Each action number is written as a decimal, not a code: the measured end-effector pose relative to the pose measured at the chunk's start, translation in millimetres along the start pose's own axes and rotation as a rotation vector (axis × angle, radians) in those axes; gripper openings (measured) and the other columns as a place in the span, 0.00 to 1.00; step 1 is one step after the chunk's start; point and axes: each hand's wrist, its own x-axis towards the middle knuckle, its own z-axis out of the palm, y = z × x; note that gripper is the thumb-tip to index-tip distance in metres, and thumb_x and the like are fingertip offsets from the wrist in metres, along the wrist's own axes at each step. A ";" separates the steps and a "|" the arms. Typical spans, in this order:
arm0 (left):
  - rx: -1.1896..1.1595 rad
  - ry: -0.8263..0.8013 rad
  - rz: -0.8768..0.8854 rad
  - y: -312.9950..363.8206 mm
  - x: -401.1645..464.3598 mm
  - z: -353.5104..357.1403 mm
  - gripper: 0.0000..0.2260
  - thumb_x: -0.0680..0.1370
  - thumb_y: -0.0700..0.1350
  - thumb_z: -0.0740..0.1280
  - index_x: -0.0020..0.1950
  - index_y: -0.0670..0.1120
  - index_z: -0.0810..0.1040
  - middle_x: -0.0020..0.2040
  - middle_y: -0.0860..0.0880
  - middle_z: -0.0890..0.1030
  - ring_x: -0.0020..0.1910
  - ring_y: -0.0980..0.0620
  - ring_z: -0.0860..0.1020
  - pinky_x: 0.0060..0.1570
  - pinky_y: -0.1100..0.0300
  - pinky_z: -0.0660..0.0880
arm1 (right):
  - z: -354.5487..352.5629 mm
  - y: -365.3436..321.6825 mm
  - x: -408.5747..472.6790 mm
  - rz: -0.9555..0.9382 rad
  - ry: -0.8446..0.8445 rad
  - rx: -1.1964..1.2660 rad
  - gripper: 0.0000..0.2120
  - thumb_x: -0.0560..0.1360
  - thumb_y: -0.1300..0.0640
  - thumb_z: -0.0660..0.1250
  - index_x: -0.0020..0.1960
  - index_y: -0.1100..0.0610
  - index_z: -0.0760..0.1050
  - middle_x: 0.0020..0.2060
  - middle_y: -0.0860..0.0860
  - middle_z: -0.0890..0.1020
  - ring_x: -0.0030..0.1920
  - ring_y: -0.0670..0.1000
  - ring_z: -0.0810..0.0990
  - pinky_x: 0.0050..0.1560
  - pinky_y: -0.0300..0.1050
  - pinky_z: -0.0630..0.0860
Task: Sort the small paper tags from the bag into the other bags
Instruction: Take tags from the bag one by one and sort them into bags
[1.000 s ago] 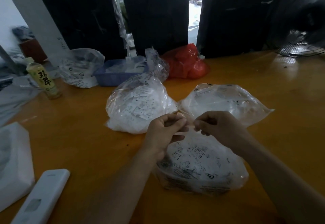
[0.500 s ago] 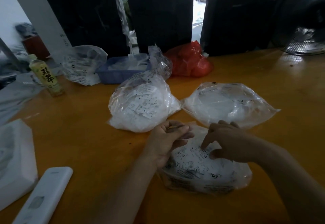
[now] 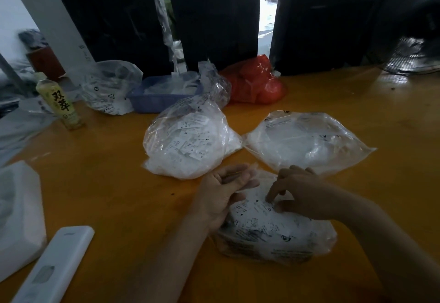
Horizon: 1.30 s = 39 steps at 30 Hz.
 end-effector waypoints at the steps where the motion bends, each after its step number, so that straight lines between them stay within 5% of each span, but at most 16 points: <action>1: -0.033 -0.003 -0.007 -0.3 0.6 0.0 0.12 0.70 0.39 0.77 0.52 0.44 0.87 0.55 0.41 0.87 0.50 0.47 0.88 0.33 0.67 0.80 | -0.3 0.3 0.4 0.004 0.012 0.027 0.09 0.78 0.41 0.68 0.59 0.37 0.79 0.52 0.39 0.72 0.56 0.43 0.67 0.59 0.46 0.64; 9: -0.157 0.031 -0.002 -4.7 3.7 1.4 0.10 0.71 0.40 0.75 0.49 0.36 0.85 0.50 0.36 0.87 0.49 0.40 0.87 0.44 0.62 0.83 | -5.5 6.4 -3.2 -0.081 0.123 0.190 0.05 0.80 0.48 0.68 0.48 0.37 0.75 0.46 0.37 0.74 0.49 0.34 0.71 0.54 0.41 0.63; 11: -0.162 0.037 -0.008 -5.8 3.9 1.1 0.11 0.72 0.41 0.75 0.50 0.35 0.85 0.51 0.35 0.86 0.50 0.40 0.87 0.45 0.61 0.83 | -5.1 6.2 -3.3 -0.090 0.100 0.120 0.04 0.79 0.44 0.68 0.52 0.36 0.77 0.50 0.36 0.73 0.52 0.36 0.68 0.56 0.44 0.63; 15: -0.155 0.018 -0.017 -7.8 4.3 -0.1 0.13 0.72 0.40 0.75 0.53 0.34 0.84 0.53 0.35 0.86 0.52 0.40 0.87 0.46 0.61 0.84 | 2.0 4.5 -3.1 -0.051 -0.002 -0.048 0.19 0.77 0.35 0.65 0.67 0.31 0.73 0.56 0.39 0.68 0.58 0.43 0.62 0.55 0.46 0.57; 24: -0.173 -0.014 -0.046 -7.8 4.9 -2.1 0.13 0.73 0.37 0.73 0.57 0.37 0.84 0.55 0.33 0.85 0.53 0.41 0.87 0.48 0.60 0.84 | 0.5 6.4 -1.7 -0.190 0.223 0.165 0.04 0.77 0.43 0.70 0.51 0.36 0.82 0.48 0.34 0.73 0.52 0.38 0.70 0.56 0.46 0.66; 29: -0.184 -0.032 -0.055 -8.1 6.1 -3.4 0.09 0.73 0.37 0.73 0.53 0.39 0.87 0.55 0.35 0.86 0.53 0.43 0.87 0.49 0.59 0.83 | -15.1 -2.0 -11.3 -0.124 0.449 0.580 0.04 0.77 0.43 0.67 0.49 0.39 0.81 0.32 0.45 0.83 0.27 0.47 0.77 0.28 0.39 0.73; 31: -0.180 -0.044 -0.051 -8.2 5.8 -4.0 0.12 0.74 0.37 0.73 0.56 0.38 0.86 0.57 0.34 0.85 0.54 0.42 0.87 0.50 0.60 0.83 | -19.9 -2.8 -14.6 -0.093 0.507 0.729 0.07 0.77 0.42 0.67 0.51 0.41 0.83 0.33 0.46 0.85 0.25 0.50 0.78 0.25 0.42 0.74; 34: -0.160 -0.052 -0.043 -7.7 5.5 -3.9 0.16 0.74 0.38 0.73 0.60 0.37 0.82 0.58 0.35 0.85 0.56 0.41 0.86 0.50 0.60 0.83 | -22.1 -4.3 -13.7 -0.021 0.559 0.809 0.11 0.76 0.40 0.67 0.48 0.44 0.85 0.35 0.47 0.86 0.34 0.63 0.82 0.36 0.62 0.80; 37: -0.147 -0.058 -0.032 -7.8 4.8 -3.0 0.15 0.73 0.37 0.73 0.59 0.37 0.82 0.58 0.36 0.85 0.55 0.42 0.86 0.50 0.60 0.83 | -17.3 -3.0 -7.6 0.084 0.654 0.899 0.03 0.76 0.50 0.72 0.46 0.44 0.85 0.36 0.46 0.87 0.37 0.49 0.85 0.37 0.37 0.80; 39: -0.144 -0.067 -0.027 -8.2 4.3 -2.8 0.14 0.74 0.37 0.72 0.59 0.36 0.82 0.58 0.36 0.85 0.55 0.42 0.86 0.50 0.60 0.83 | -14.4 -4.4 -5.6 0.136 0.671 1.034 0.07 0.74 0.54 0.74 0.51 0.46 0.84 0.38 0.46 0.87 0.40 0.46 0.87 0.40 0.31 0.78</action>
